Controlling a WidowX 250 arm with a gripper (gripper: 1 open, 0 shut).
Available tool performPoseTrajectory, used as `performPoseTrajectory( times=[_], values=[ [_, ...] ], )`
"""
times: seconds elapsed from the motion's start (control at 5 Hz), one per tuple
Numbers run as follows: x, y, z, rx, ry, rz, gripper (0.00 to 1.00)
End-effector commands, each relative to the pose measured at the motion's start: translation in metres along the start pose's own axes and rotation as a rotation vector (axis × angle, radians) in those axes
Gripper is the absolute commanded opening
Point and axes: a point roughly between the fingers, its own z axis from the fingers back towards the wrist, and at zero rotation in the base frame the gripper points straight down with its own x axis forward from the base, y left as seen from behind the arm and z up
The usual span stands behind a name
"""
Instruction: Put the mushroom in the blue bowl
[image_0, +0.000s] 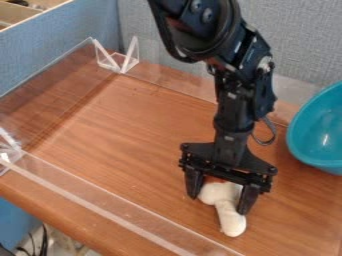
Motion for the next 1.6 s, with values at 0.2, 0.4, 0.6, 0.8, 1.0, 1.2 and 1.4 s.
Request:
performPoseTrajectory(
  times=[0.2, 0.4, 0.6, 0.8, 1.0, 1.2, 1.4],
  values=[
    [0.0007, -0.01, -0.0055, -0.01, -0.021, -0.015, 1.0],
    [0.0011, -0.0108, -0.0077, -0.011, -0.021, -0.009, 1.0],
    [0.0015, -0.0116, -0.0093, -0.012, -0.02, -0.005, 1.0],
    [0.0019, -0.0124, -0.0101, -0.013, -0.02, 0.0, 1.0],
    [0.0023, -0.0133, -0.0107, -0.014, -0.019, 0.004, 1.0],
    [0.0028, -0.0141, -0.0106, -0.015, -0.019, 0.008, 1.0],
    [0.0034, -0.015, -0.0103, -0.015, -0.019, 0.011, 1.0]
  ],
)
